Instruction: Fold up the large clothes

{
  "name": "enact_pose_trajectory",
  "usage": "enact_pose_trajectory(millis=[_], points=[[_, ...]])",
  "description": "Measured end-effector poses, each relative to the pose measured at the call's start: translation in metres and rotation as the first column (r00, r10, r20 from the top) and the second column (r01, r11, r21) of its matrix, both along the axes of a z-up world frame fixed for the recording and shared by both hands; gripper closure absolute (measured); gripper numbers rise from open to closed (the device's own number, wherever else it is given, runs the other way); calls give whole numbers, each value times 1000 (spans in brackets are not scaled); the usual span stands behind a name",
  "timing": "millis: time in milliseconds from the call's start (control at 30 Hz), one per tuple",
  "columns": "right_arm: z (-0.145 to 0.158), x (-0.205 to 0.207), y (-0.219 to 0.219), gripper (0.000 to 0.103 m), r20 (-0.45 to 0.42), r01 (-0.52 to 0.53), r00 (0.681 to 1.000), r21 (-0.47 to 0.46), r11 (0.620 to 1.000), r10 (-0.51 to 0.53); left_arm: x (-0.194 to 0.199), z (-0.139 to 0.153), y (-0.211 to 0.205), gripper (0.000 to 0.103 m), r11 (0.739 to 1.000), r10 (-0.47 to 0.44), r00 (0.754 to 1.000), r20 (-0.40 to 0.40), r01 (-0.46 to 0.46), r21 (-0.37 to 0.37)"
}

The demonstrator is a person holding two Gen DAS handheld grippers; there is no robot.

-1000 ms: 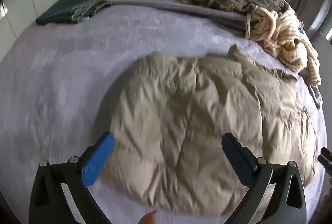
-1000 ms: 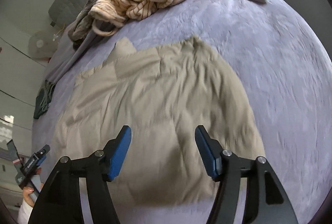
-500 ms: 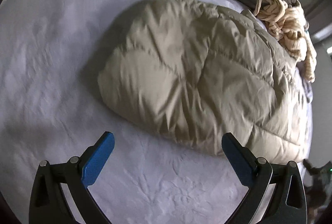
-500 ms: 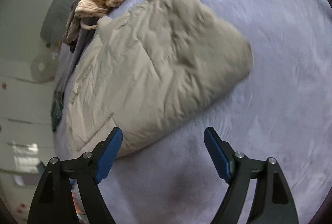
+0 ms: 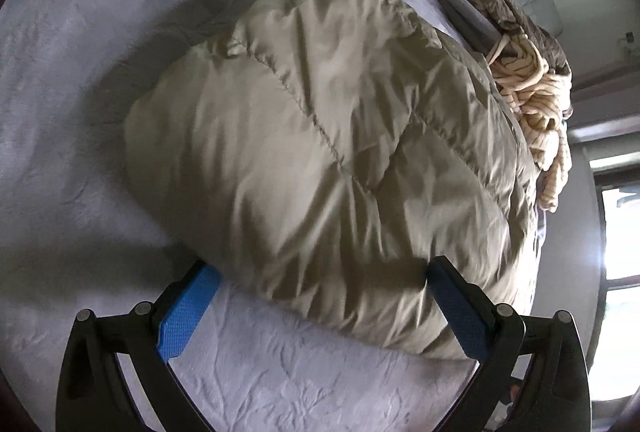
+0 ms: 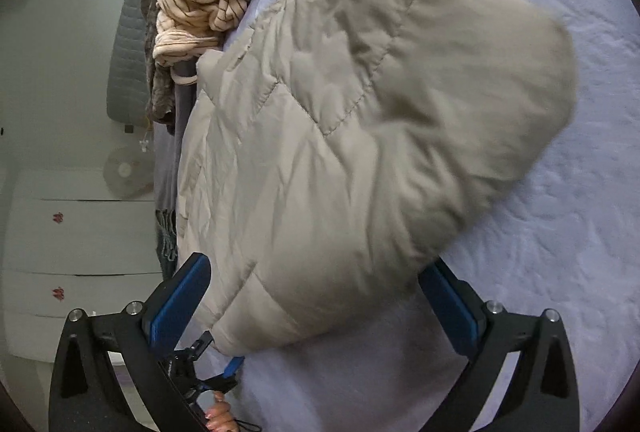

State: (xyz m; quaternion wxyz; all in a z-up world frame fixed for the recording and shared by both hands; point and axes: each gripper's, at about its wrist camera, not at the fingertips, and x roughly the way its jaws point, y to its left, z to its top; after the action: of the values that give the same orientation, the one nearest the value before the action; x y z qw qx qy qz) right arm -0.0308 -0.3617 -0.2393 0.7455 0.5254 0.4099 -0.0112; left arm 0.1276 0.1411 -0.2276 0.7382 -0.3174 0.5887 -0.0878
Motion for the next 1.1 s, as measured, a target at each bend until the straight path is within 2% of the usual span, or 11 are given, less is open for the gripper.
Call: enact_pose_trajectory(millis=[300, 467, 500, 533, 567, 600, 633, 700, 800, 900, 1100], points=[[-14, 35, 9, 0, 54, -52, 997, 103, 993, 46, 35, -12, 5, 0, 986, 137, 990, 28, -133, -102], [-27, 44, 10, 0, 74, -23, 997, 171, 985, 11, 46, -14, -5, 0, 987, 156, 987, 46, -154, -56], [-28, 43, 9, 0, 77, -15, 997, 179, 984, 2, 46, -12, -6, 9, 987, 158, 986, 53, -156, -48], [-29, 43, 9, 0, 80, -9, 997, 189, 982, -7, 46, -10, -7, 30, 987, 158, 986, 60, -156, -42], [-29, 42, 8, 0, 81, -4, 997, 199, 980, -13, 46, -9, -5, 38, 988, 148, 987, 64, -146, -45], [-29, 41, 7, 1, 78, 3, 997, 209, 978, -19, 46, -7, -5, 56, 989, 141, 987, 72, -137, -61], [-29, 39, 6, 7, 68, 12, 997, 212, 977, -27, 46, -4, -3, 67, 989, 137, 987, 79, -131, -69], [-30, 37, 4, 41, 22, 36, 999, 204, 978, -41, 46, 6, -4, 75, 994, 109, 988, 109, -105, -43], [-30, 33, 1, 64, 0, 46, 999, 198, 979, -47, 44, 27, -17, 80, 996, 4, 983, 184, -20, 88], [-20, 30, 3, 76, 24, 44, 999, 172, 984, -49, 37, 48, -32, 83, 975, -112, 962, 248, 58, 216], [2, 18, 6, 81, 75, 12, 997, 132, 991, -22, 25, 74, -28, 83, 968, -172, 940, 296, 106, 227]])
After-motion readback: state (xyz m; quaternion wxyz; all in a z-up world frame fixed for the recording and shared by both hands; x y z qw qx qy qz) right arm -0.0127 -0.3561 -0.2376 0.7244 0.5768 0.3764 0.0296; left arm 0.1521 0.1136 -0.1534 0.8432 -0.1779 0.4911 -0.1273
